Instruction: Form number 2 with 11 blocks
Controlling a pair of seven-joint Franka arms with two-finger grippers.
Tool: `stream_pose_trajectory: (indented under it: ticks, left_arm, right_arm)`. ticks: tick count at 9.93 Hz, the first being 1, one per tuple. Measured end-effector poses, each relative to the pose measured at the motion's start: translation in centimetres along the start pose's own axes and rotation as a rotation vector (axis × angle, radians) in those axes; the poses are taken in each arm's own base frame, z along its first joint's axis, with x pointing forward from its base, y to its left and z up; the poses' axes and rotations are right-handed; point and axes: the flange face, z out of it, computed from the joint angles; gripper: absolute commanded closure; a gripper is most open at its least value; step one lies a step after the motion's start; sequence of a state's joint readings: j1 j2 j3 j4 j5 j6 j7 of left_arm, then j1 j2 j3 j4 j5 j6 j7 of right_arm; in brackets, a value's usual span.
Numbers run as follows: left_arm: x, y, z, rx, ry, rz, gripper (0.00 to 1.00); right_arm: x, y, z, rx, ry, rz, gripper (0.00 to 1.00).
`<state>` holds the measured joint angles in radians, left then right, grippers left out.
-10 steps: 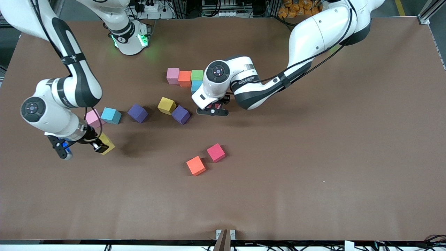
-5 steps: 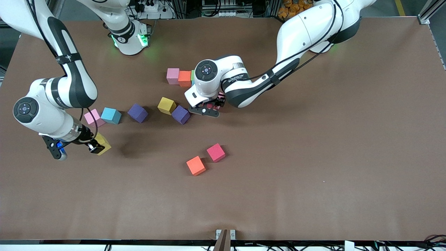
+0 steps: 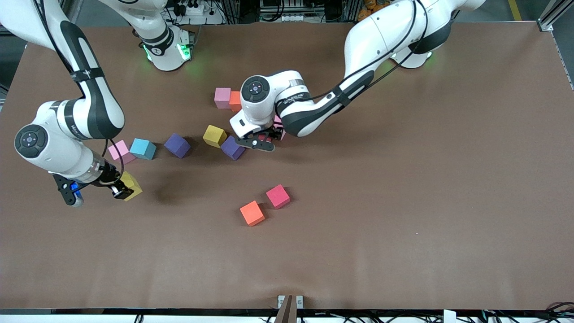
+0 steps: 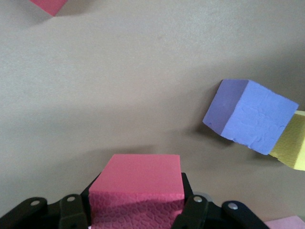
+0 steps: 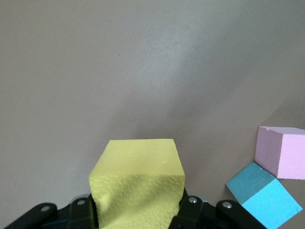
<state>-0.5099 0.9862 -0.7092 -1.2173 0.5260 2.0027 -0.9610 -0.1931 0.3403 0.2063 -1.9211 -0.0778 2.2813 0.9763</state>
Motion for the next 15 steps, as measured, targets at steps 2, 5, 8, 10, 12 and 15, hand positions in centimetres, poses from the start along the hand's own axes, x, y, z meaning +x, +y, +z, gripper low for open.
stream_pose_trajectory:
  ticks: [2,5,8,10,12,15]
  left_arm:
    - [-1.0,1.2,1.0,0.016,0.004,0.021,1.00]
    - [-2.1,2.7,0.9,0.008,-0.002,0.011,1.00]
    - [-1.3,2.3,0.5,-0.001,0.003,-0.058,1.00]
    - [-0.1,1.9,-0.6,-0.019,0.018,-0.090,1.00]
    - [0.5,1.9,-1.1,-0.054,0.042,-0.168,1.00]
    - [0.6,2.2,0.8,-0.072,0.046,-0.255,1.00]
  right_arm:
    - [-0.5,-0.5,-0.1,0.011,0.002,-0.006,1.00]
    - [-0.5,-0.8,-0.4,0.032,-0.011,0.020,1.00]
    - [-0.6,-0.9,-0.4,0.034,-0.015,0.047,1.00]
    - [-1.3,-1.4,-0.4,0.035,-0.017,0.054,1.00]
    - [-2.2,-2.0,-0.4,0.035,-0.018,0.052,1.00]
    - [-2.4,-2.1,-0.4,0.036,-0.018,0.030,1.00]
